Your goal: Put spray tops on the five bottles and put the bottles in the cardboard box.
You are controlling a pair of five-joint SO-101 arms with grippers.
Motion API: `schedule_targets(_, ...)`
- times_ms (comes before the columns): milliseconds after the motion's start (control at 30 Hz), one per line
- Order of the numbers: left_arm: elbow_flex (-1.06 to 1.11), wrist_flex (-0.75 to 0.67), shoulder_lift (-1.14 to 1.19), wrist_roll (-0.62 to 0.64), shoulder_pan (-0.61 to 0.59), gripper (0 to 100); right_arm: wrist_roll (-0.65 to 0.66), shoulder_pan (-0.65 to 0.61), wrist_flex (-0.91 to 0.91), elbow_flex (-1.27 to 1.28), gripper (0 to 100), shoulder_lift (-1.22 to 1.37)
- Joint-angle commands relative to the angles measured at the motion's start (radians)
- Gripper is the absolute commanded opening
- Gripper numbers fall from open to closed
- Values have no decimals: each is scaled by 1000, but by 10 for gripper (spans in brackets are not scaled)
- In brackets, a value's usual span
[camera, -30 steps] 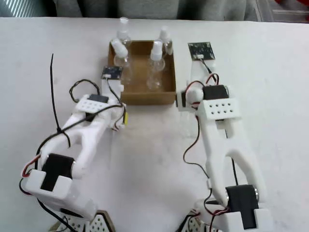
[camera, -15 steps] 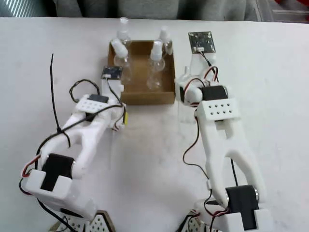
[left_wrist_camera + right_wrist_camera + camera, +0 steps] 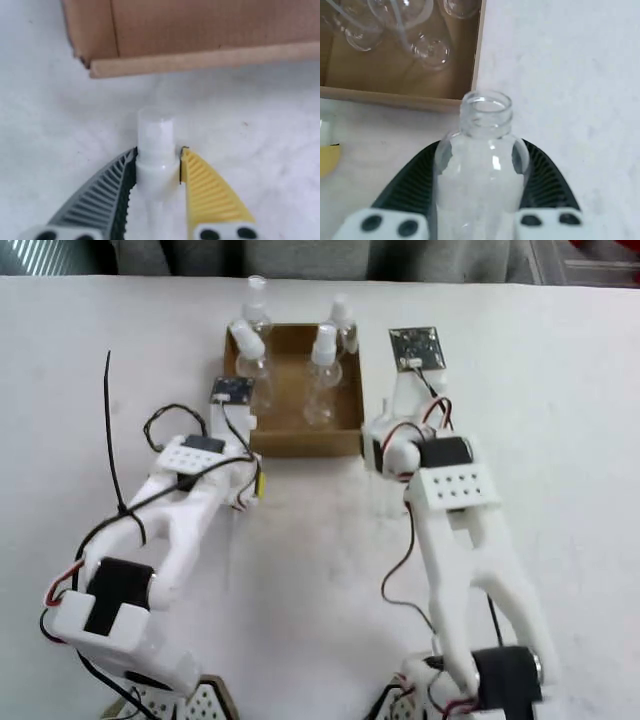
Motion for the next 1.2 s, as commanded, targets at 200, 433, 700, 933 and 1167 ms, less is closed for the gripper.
schedule_targets(200, -49, -15, -10, -14, -15, 63, -9, -97, -77, 269, 19, -361)
schedule_targets(433, -49, -15, -10, -14, -31, 62, -9, -113, -449, 555, 21, -513)
schedule_targets(700, -49, -14, -10, -14, -31, 62, -11, -111, -849, 760, 21, -559)
schedule_targets(933, -49, -15, -10, -14, -31, 62, -11, -110, -952, 761, 21, -559)
schedule_targets(1167, -49, -17, -10, -14, -31, 62, -11, -125, -1012, 786, 19, -558)
